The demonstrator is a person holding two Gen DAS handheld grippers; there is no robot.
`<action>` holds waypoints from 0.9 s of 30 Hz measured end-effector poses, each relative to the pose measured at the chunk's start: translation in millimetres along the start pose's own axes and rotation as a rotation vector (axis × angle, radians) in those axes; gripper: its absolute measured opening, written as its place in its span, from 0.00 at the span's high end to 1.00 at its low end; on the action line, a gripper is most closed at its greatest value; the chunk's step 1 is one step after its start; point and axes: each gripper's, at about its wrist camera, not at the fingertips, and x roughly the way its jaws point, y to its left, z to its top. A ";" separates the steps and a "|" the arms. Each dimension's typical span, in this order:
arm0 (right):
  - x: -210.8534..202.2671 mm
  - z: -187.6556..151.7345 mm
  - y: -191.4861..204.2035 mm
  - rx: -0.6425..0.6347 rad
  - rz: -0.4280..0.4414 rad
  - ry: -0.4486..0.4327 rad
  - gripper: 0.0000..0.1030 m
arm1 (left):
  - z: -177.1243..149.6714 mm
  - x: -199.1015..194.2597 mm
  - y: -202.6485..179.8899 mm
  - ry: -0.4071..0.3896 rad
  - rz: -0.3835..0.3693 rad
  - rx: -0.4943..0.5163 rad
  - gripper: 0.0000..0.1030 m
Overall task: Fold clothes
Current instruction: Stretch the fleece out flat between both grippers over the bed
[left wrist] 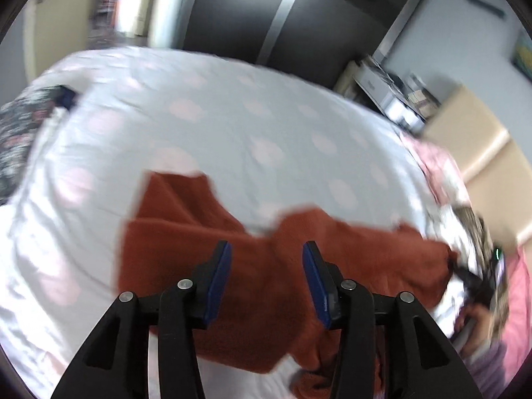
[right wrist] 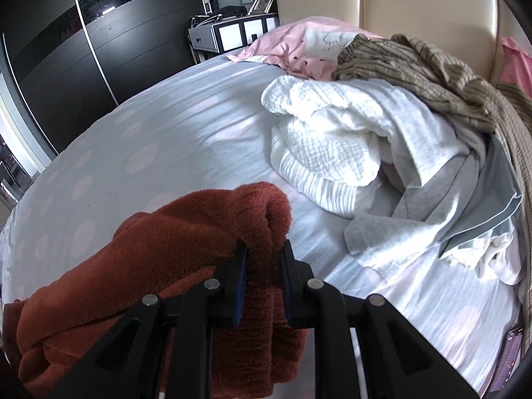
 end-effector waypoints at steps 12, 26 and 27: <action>7.0 -4.1 0.0 0.030 -0.005 0.020 0.83 | -0.1 81.1 110.0 0.162 0.221 -0.396 0.47; 0.1 -6.8 -5.1 0.072 0.027 0.001 0.83 | -21.9 46.7 24.4 0.028 0.311 -0.186 0.73; -0.7 -7.0 -6.1 0.075 0.033 0.000 0.83 | -20.7 34.6 20.4 -0.011 0.319 -0.185 0.73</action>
